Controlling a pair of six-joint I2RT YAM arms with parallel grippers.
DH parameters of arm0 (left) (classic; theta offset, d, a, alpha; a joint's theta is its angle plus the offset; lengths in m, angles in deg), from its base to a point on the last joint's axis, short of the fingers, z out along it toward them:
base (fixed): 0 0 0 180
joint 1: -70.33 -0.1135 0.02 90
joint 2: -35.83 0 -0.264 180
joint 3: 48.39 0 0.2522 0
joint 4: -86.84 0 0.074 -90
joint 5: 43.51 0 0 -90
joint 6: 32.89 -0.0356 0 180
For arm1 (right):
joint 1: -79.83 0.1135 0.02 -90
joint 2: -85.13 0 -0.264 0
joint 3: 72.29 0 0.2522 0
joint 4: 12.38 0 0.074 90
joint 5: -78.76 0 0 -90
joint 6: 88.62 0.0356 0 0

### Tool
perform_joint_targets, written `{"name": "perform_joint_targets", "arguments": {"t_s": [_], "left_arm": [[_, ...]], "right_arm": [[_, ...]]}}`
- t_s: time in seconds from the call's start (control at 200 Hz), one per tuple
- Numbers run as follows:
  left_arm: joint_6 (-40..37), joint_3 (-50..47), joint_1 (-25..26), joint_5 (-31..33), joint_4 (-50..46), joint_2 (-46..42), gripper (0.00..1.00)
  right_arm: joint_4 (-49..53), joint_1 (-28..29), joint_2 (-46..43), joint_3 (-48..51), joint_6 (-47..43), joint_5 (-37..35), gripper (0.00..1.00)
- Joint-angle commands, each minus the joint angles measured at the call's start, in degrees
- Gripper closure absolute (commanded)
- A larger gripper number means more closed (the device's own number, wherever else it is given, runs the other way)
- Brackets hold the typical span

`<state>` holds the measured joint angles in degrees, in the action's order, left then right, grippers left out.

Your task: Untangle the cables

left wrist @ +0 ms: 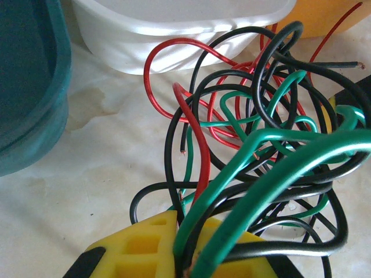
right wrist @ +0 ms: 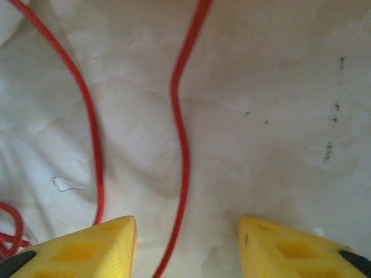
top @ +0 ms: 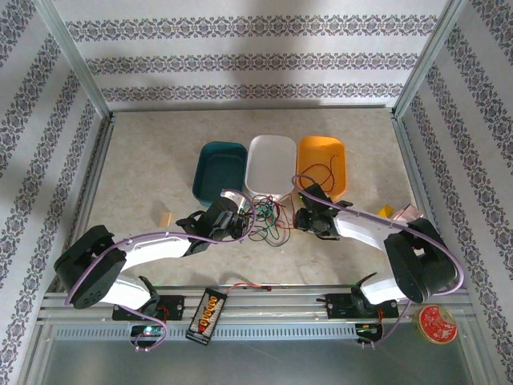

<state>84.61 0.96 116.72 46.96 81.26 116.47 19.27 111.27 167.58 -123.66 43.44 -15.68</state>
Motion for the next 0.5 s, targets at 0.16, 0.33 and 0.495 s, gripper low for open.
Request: {"name": "perform_joint_targets", "arguments": {"t_s": [0.16, 0.33, 0.495], "left_arm": [[0.69, 1.41, -0.4, -0.21, 1.81, 0.65, 1.0], [0.8, 1.28, -0.43, -0.11, 2.27, 1.05, 1.0], [0.94, 1.16, -0.35, -0.21, 2.36, 0.9, 1.0]], "right_arm": [[3.63, 4.11, 0.75, -1.79, -0.76, -5.57, 0.66], [3.76, 3.99, 0.18, -1.44, -0.45, -6.01, 0.94], [4.41, 3.05, -3.13, 0.43, 1.12, -7.62, 1.0]]}}
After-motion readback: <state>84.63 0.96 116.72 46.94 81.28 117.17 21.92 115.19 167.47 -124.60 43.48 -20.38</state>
